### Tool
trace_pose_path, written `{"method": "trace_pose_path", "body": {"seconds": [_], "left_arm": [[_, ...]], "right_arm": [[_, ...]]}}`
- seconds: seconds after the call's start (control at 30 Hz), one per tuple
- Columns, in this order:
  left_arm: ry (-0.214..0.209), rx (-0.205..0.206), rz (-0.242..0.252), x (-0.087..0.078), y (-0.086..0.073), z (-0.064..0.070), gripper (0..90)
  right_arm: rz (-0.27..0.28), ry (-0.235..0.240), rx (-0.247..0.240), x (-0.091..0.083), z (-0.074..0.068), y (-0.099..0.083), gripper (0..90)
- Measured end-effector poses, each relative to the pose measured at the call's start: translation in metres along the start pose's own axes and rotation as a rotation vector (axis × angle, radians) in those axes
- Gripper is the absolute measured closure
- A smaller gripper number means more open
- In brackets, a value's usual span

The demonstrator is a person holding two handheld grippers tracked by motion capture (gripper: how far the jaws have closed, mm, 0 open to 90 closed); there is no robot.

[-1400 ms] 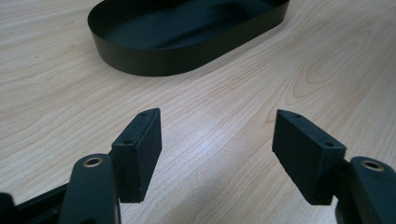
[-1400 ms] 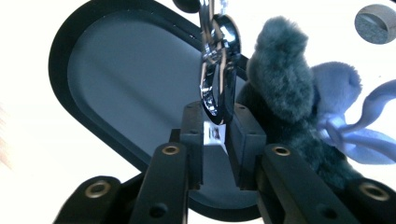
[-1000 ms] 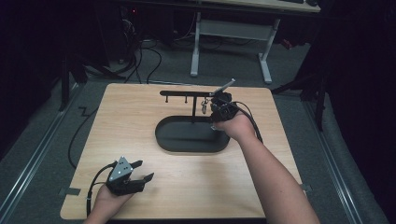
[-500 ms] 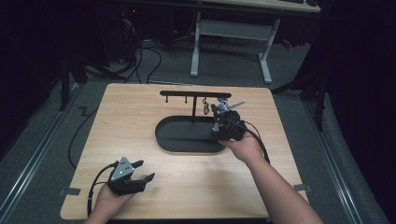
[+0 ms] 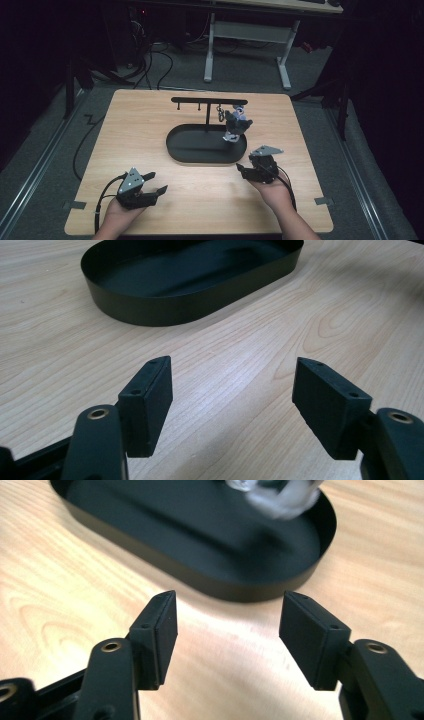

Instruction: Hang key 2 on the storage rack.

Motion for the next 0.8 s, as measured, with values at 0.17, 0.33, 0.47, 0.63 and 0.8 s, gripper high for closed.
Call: {"method": "trace_pose_path", "body": {"seconds": [0.17,0.33,0.47,0.63,0.8], "left_arm": [[0.003,-0.007,-0.001,0.003,0.001,0.001,33.1],[0.008,-0.013,-0.008,0.004,-0.001,0.002,33.1],[0.005,-0.028,-0.003,0.004,-0.001,0.003,33.1],[0.003,-0.02,-0.007,0.005,-0.001,0.009,33.1],[0.004,-0.008,-0.005,0.008,0.003,0.015,33.0]], "right_arm": [[0.067,0.014,0.008,-0.006,-0.001,-0.029,33.0],[0.121,0.027,0.045,-0.013,0.001,-0.052,22.3],[0.179,-0.009,0.062,-0.026,0.005,-0.073,15.8],[0.194,-0.042,0.043,-0.042,0.018,-0.083,14.9],[0.201,-0.032,0.075,-0.042,0.024,-0.087,14.8]]}}
Point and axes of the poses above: each handheld gripper's, and its own axes: x roughly forward along the jaws, y roughly out of its top, z roughly to its right, the point moved 8 cm from there along x, roughly forward along the jaws, and after that the axes turned 2 degrees about -z, right-handed, at the moved point
